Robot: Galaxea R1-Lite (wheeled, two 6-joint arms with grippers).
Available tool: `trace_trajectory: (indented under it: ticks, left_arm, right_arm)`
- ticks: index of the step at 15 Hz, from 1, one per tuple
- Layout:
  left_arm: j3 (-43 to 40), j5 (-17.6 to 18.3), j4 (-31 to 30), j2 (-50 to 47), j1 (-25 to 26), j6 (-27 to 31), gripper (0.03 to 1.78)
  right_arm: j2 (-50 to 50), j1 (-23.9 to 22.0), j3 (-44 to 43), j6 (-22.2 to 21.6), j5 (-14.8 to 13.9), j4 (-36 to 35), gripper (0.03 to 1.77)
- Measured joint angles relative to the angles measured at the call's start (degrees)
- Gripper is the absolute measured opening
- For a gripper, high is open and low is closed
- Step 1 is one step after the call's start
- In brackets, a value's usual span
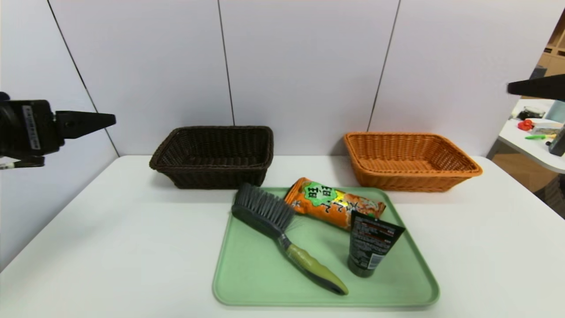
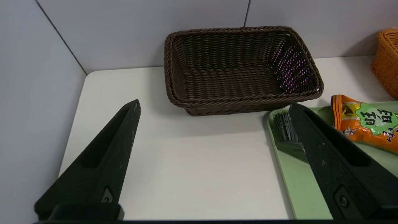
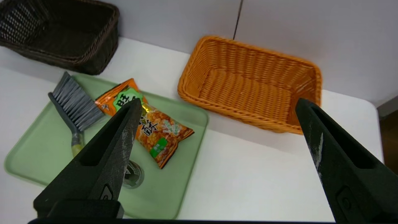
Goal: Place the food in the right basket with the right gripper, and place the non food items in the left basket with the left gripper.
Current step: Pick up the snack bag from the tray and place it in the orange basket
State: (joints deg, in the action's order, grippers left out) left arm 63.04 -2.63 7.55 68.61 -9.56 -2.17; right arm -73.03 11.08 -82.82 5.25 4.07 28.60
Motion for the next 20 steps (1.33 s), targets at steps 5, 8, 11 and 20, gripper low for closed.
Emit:
trace_trajectory:
  ticks: [5,8,11,20]
  left_arm:
    - [0.61,-1.74,0.02,7.13,-3.23,-0.77,1.69]
    - [0.57,-1.9,0.06,8.27,-3.5,-0.78,1.69]
    - [0.27,-1.99,0.06,8.46,-3.64,-0.85,1.69]
    - [-1.22,-2.49,0.06,6.78,-4.0,-0.8,1.69]
  right_arm:
    - [-15.91,4.18,-5.13,-0.11,0.33,0.01,1.7]
    - [-24.84,10.25,-11.12,0.11,0.0,0.39,1.7]
    - [-30.99,16.18,-15.45,1.22,-0.38,3.1,1.7]
    - [-35.01,20.86,-16.49,7.2,-4.47,7.42,1.7]
